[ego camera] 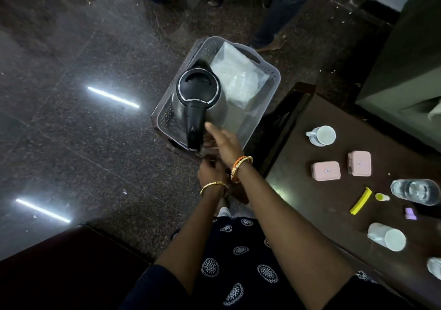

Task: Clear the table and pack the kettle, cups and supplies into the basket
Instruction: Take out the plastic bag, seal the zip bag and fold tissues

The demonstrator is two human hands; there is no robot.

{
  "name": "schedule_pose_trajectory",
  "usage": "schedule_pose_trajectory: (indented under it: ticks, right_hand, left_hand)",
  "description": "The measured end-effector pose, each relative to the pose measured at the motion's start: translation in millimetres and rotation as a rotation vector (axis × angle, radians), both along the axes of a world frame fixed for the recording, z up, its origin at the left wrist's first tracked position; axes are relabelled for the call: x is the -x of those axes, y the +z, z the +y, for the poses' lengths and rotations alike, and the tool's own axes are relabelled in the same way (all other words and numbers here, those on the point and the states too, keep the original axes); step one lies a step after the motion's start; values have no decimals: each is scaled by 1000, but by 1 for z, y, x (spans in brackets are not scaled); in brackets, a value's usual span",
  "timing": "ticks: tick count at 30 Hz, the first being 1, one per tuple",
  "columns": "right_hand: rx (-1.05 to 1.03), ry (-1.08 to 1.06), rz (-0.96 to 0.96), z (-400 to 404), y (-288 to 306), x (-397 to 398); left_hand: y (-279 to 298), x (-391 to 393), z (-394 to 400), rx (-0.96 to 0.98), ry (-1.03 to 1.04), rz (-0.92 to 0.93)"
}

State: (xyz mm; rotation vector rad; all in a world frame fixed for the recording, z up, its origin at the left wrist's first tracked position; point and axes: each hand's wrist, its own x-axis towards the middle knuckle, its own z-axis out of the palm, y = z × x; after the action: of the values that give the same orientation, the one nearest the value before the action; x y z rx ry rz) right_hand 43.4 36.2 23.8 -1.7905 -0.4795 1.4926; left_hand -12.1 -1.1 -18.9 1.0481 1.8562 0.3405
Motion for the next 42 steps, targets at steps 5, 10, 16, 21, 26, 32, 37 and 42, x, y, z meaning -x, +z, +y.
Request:
schedule_pose_trajectory:
  ticks: [5,10,16,21,26,32,37,42]
  right_hand:
    - [-70,-356,-273,-25,6,-55]
    - [-154,-646,-364,-35,18,-104]
    - [-80,-641,-243,9,23,-136]
    - [5,-413,-315,61,8,-142]
    - [7,14,-615,116,-24,-156]
    - [114,305,-825,144,-65,-157]
    - [-48,326,-836,130,-56,-157]
    - [-401,116,-746,69,-18,-148]
  left_hand:
    - [25,-19,-4,-105,-88,-54]
    - [40,-50,16,-163,-123,-121]
    - [44,-88,84,55,-110,-239]
    - [40,-104,125,162,-91,-335]
    - [22,-117,152,88,13,-388]
    - [2,-126,176,143,81,-309]
    - [9,-130,181,155,78,-209]
    - [38,-134,159,-83,234,-188]
